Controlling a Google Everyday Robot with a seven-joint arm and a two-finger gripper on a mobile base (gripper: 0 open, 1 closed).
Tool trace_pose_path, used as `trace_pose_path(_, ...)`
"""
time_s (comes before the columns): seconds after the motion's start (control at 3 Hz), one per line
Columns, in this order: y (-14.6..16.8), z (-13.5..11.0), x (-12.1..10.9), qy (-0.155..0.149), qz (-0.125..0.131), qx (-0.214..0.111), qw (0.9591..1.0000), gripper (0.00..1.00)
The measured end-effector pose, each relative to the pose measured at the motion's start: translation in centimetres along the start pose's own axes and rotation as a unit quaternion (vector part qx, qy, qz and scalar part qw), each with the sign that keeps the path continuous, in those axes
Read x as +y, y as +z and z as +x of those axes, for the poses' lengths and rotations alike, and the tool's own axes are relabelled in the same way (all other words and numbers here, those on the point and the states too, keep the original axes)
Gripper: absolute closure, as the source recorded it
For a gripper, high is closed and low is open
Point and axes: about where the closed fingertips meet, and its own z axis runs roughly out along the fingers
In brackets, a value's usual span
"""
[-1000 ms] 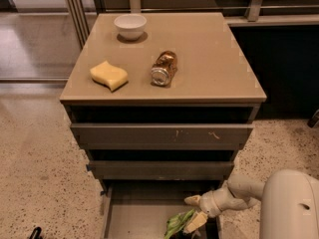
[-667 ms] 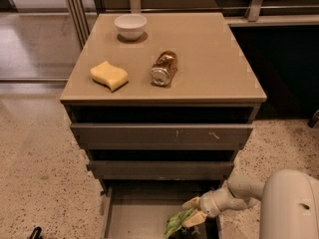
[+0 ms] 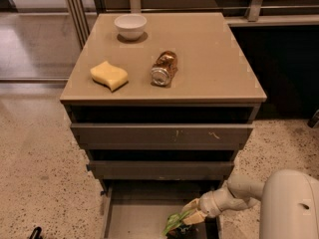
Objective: Pick green rice chip bag from bottom drawer and place on counter
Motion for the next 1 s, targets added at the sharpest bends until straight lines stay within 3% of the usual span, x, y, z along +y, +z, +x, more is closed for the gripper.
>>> trace_pose_path(0.33,0.02,0.00,0.01,0.000,0.000,0.000,1.0000,1.00)
trace_pose_path(1.0,0.28,-0.70,-0.20,0.008,-0.010,0.007,0.9999,1.00)
